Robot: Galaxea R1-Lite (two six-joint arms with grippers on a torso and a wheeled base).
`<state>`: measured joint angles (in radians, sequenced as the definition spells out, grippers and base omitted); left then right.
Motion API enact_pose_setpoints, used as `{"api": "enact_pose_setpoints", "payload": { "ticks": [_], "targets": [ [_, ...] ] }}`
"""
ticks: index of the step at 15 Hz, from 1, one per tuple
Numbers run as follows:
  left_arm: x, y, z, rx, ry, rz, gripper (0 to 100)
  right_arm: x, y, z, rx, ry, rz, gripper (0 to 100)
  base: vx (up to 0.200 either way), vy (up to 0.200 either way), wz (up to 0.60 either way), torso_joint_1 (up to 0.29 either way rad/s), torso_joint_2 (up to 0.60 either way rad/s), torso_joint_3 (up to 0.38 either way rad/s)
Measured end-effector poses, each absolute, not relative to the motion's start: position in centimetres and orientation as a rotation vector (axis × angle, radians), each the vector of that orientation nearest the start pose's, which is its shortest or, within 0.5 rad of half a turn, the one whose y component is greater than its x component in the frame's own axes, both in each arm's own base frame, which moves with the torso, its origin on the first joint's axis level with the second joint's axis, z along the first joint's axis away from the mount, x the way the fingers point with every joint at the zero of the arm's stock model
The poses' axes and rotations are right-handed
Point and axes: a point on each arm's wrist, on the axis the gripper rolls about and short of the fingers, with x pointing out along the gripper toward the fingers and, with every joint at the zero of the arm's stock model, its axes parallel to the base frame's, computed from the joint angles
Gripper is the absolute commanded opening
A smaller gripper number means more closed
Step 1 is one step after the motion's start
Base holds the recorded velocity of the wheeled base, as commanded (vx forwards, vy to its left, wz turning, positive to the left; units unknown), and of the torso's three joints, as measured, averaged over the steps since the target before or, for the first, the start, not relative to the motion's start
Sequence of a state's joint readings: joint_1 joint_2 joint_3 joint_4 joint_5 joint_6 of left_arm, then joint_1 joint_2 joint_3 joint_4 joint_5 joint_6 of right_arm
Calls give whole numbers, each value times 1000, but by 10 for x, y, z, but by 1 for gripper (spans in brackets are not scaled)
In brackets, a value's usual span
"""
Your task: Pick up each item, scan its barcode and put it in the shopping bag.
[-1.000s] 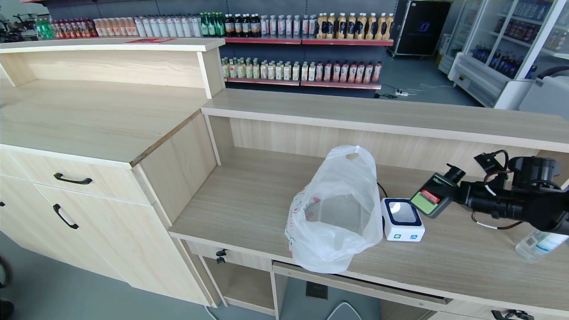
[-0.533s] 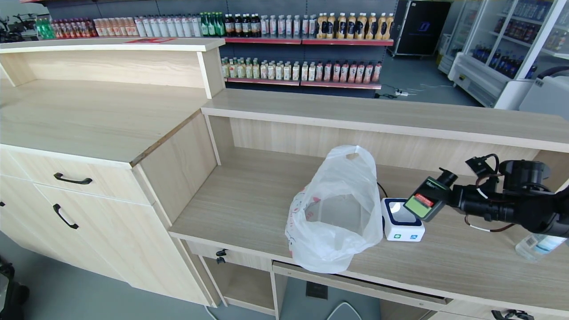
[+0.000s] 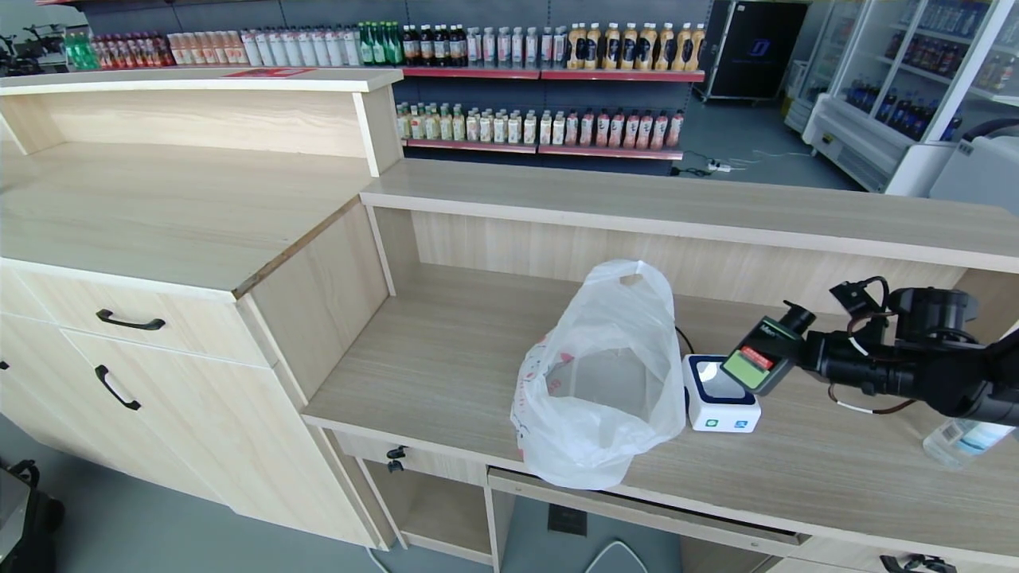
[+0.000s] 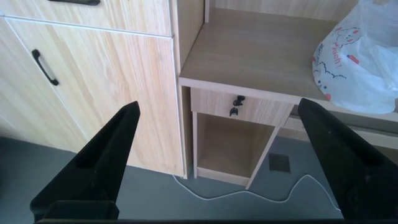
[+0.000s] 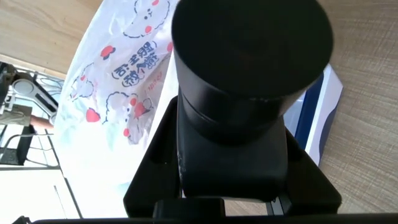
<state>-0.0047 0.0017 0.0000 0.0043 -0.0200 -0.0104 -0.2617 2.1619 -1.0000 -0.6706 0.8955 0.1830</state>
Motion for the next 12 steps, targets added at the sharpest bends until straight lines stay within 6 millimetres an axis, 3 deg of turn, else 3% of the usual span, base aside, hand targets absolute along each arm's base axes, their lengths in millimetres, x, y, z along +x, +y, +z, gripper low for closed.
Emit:
{"api": "enact_pose_setpoints", "payload": {
  "ticks": [12],
  "targets": [
    [-23, 0, 75, -10, 6, -24, 100, 391, -77, 71, 427, 452, 613, 0, 0, 0, 0, 0, 0, 0]
  ]
}}
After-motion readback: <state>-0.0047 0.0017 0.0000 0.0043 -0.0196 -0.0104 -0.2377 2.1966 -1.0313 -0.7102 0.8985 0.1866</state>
